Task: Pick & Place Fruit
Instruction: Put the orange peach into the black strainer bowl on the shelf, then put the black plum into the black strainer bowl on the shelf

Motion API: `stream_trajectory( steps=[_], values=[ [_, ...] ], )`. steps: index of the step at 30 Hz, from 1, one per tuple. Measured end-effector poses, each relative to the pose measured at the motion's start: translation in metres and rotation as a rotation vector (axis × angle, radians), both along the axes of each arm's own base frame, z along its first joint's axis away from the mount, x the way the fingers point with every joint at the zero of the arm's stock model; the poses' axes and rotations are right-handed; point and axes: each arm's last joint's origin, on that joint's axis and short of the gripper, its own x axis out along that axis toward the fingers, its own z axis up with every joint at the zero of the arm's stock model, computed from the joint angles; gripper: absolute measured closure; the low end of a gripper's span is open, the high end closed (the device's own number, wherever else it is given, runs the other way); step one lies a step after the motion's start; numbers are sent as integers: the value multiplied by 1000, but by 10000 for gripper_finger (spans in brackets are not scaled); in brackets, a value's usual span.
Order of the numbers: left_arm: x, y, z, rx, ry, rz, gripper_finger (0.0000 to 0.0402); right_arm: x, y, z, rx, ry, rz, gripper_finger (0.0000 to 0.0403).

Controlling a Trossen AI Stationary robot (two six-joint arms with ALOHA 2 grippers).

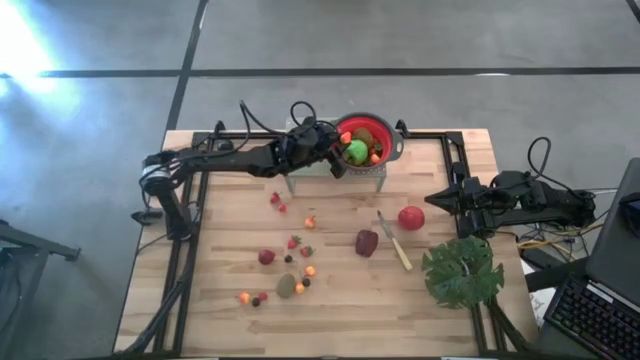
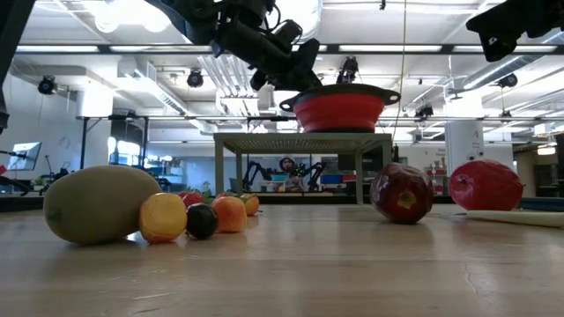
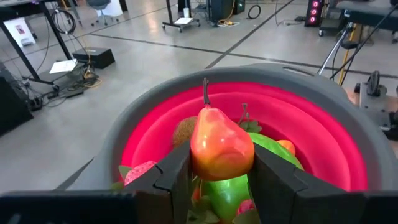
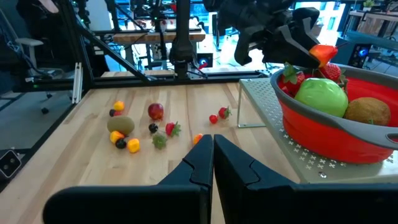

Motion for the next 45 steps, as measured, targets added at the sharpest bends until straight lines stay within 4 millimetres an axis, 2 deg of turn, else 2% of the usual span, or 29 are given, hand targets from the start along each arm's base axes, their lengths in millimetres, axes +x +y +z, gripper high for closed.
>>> stream_trajectory(
  steps=[7,16,19,31,37,45],
  values=[
    [0,0,0,-14,-7,3,248,0,0,0,0,0,0,394],
    [0,-1,-2,-24,10,-23,149,0,0,0,0,0,0,394],
    [0,-1,-2,-14,23,-42,132,0,0,0,0,0,0,394],
    [-4,-3,6,6,12,-45,128,0,0,0,0,0,0,394],
    [-15,-5,19,16,4,-12,128,0,0,0,0,0,0,394],
    [-35,-7,33,29,69,115,128,0,0,0,0,0,0,394]
  ],
)
